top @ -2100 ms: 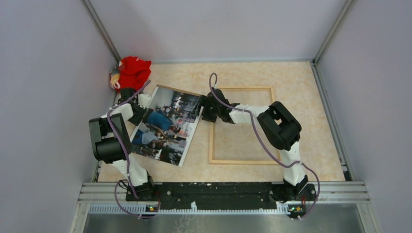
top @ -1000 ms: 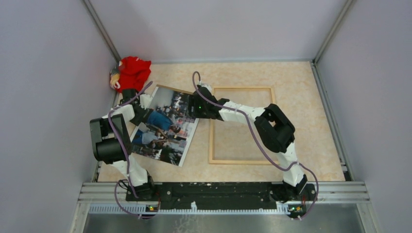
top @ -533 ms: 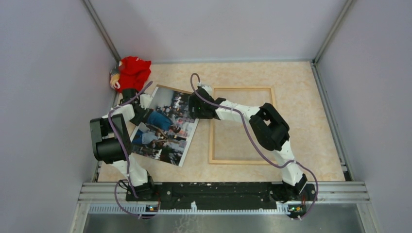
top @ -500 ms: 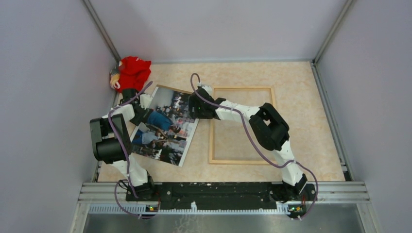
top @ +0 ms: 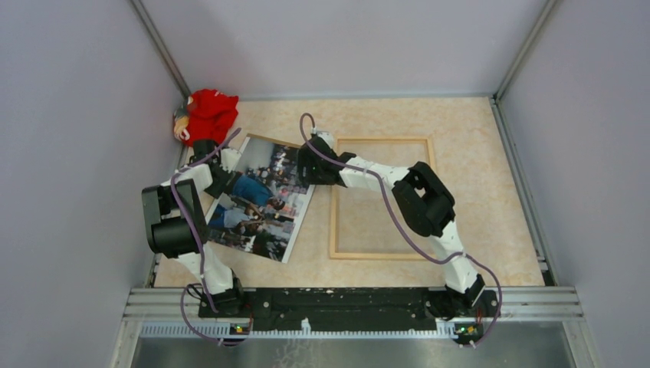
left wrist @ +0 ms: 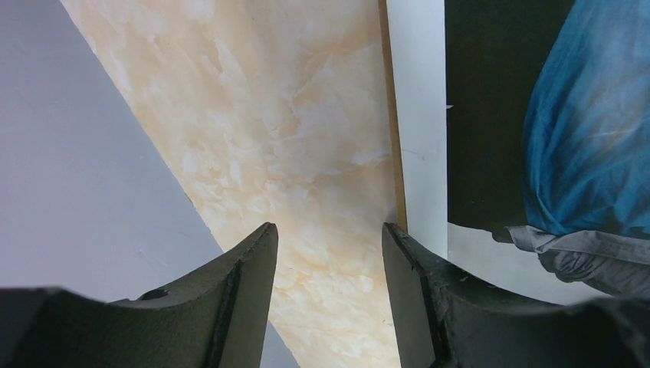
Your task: Put the photo into the frame
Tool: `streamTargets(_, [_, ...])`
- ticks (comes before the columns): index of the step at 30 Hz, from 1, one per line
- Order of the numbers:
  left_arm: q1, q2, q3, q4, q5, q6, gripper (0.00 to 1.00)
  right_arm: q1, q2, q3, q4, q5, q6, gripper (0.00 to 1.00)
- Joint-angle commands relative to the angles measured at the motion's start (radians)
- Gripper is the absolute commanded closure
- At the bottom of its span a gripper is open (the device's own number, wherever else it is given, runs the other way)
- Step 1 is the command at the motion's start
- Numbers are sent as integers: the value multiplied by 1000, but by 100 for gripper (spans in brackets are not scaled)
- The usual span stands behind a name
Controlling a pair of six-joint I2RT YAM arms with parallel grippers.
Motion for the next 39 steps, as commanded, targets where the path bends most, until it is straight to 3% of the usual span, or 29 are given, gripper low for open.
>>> streamTargets(1, [-3,119,-76,-110,114,-23,39,18,14,59,22,16,-28,27])
streamTargets(22, [-3,129,-74,-103,108,-15,39,11,6,2,-7,29,13,26])
streamTargets(39, [-4,136,-70,-108,110,-13,40,18,53,76,18,-3,-2,27])
